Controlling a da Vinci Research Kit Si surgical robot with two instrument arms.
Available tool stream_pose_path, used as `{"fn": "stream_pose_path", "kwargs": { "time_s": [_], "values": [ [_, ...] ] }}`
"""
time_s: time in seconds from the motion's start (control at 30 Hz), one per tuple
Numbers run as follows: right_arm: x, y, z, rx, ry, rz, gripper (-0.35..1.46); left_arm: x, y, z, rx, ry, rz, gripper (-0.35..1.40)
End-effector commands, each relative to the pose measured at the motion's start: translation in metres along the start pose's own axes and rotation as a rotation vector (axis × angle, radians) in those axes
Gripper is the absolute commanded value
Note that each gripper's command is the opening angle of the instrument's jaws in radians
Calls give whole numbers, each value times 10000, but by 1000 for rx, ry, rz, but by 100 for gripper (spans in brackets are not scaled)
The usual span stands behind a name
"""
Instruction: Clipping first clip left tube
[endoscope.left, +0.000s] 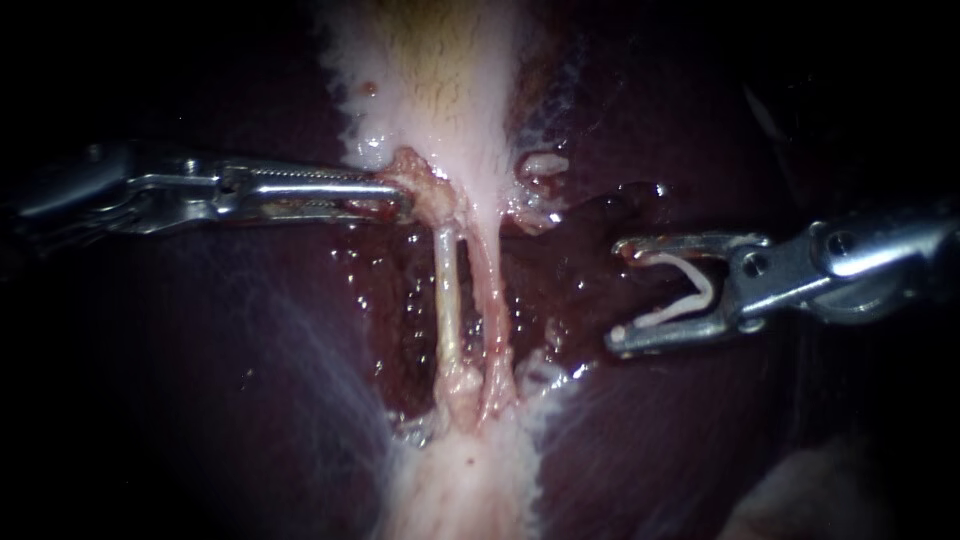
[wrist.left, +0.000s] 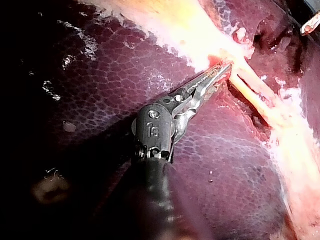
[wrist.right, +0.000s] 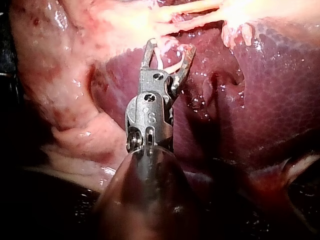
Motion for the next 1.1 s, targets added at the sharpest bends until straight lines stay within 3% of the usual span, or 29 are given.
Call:
{"fn": "stream_pose_path", "kwargs": {
  "time_s": [0.03, 0.23, 0.5, 0.63, 0.8, 1.1],
  "values": [
    [0, 0, 0, 1, 0, 0, 50, 2, 1, -2, -1, 0, -1, -35],
    [-1, -1, 1, 1, 0, 0, 50, 27, 15, -35, -6, -4, -16, -35],
    [-1, -1, 1, 1, 0, 0, 50, 72, 56, -82, -14, 41, -15, -35],
    [0, -1, 1, 4, 0, 0, 50, 80, 66, -86, -17, 50, -8, -35],
    [3, -5, 4, 14, 1, 0, 50, 77, 65, -85, -17, 50, -6, -35],
    [12, -26, 48, 97, 13, -12, 50, 76, 66, -85, -16, 50, -5, -35]
  ]
}}
